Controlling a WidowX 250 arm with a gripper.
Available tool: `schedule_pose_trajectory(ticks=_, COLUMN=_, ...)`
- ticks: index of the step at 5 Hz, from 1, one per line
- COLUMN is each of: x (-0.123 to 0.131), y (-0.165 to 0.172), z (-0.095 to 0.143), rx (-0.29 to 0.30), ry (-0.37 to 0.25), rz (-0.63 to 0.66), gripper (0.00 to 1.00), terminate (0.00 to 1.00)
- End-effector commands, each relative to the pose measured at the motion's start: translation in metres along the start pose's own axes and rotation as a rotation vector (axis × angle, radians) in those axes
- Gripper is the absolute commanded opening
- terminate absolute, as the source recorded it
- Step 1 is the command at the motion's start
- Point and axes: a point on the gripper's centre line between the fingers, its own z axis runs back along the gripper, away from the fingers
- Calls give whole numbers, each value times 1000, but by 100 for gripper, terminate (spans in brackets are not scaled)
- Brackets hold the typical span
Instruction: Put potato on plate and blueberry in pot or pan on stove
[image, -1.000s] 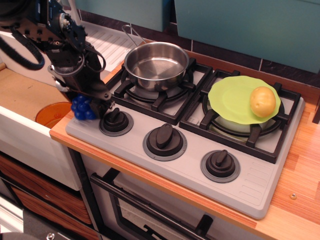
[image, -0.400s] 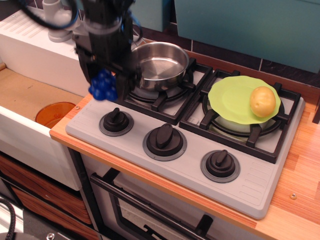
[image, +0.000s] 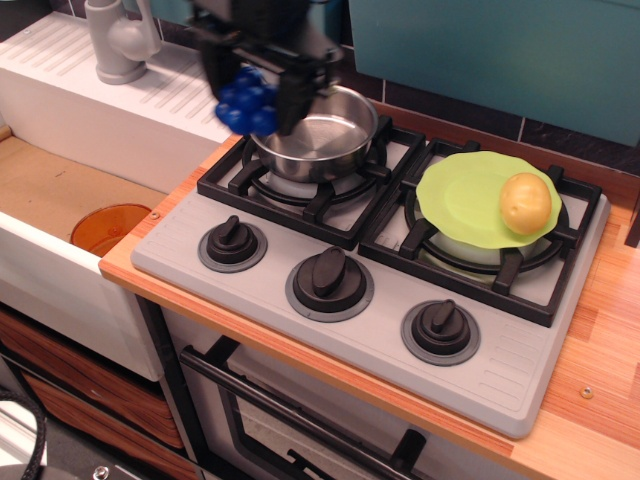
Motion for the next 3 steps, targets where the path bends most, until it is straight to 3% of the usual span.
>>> schedule_pose_trajectory(ticks=1, x=52, y=0, z=3, rx=-12, ry=-71, rz=6, gripper=0, terminate=0)
schedule_pose_trajectory(ticks=3, x=62, y=-13, z=-25, rx=-49, ry=-124, rz=10, gripper=0, terminate=0)
